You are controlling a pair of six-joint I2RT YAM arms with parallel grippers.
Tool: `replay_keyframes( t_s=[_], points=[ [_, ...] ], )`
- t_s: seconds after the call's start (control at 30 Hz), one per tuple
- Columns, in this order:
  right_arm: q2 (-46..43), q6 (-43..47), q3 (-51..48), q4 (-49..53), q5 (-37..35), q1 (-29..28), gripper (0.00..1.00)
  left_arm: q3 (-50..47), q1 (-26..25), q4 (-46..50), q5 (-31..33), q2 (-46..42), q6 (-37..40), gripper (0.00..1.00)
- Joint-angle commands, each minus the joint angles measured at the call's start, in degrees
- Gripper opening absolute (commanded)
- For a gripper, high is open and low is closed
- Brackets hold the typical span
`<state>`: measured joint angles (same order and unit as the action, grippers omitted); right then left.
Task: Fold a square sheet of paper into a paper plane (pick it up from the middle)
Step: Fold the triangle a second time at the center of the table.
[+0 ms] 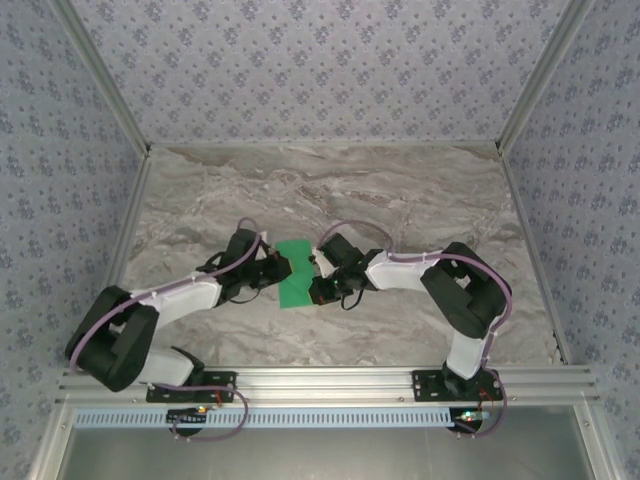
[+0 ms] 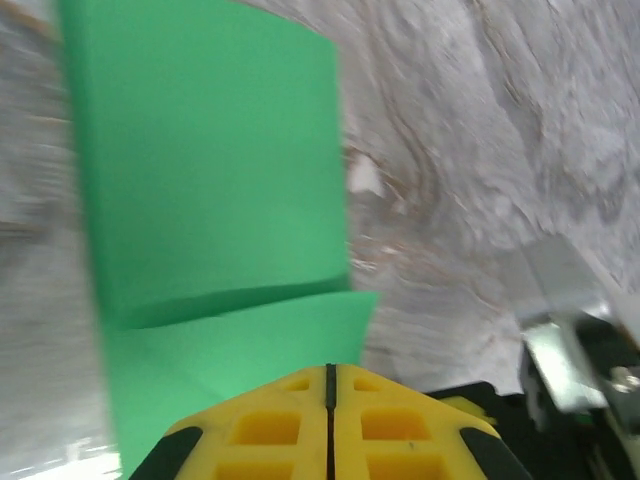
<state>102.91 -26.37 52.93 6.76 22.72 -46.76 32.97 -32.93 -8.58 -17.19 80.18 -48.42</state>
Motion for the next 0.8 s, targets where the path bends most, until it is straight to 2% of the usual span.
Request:
replay_keyframes(
  t_s=[0.0,0.17,0.33,0.77],
  points=[
    [4.05,-0.11,-2.40,9.76,-4.82,-0.27,0.00,2.45,-2.23,-2.10,-2.26,5.36,0.70,0.07],
    [4.14,-0.25,-2.52,9.93,-5.10,-0.35,0.00,5.32,-3.58,-3.06,-3.88,11.72,1.29,0.06],
    [4.36,-0.12,-3.17,10.11,-5.39,-0.47,0.00,5.20,-2.47,-0.58,0.79,13.81,1.40,0.05],
    [3.96,-0.17,-4.17,10.06,-5.63,-0.42,0.00,-3.99,14.85,-0.66,4.48,11.10,3.23,0.04]
  ],
)
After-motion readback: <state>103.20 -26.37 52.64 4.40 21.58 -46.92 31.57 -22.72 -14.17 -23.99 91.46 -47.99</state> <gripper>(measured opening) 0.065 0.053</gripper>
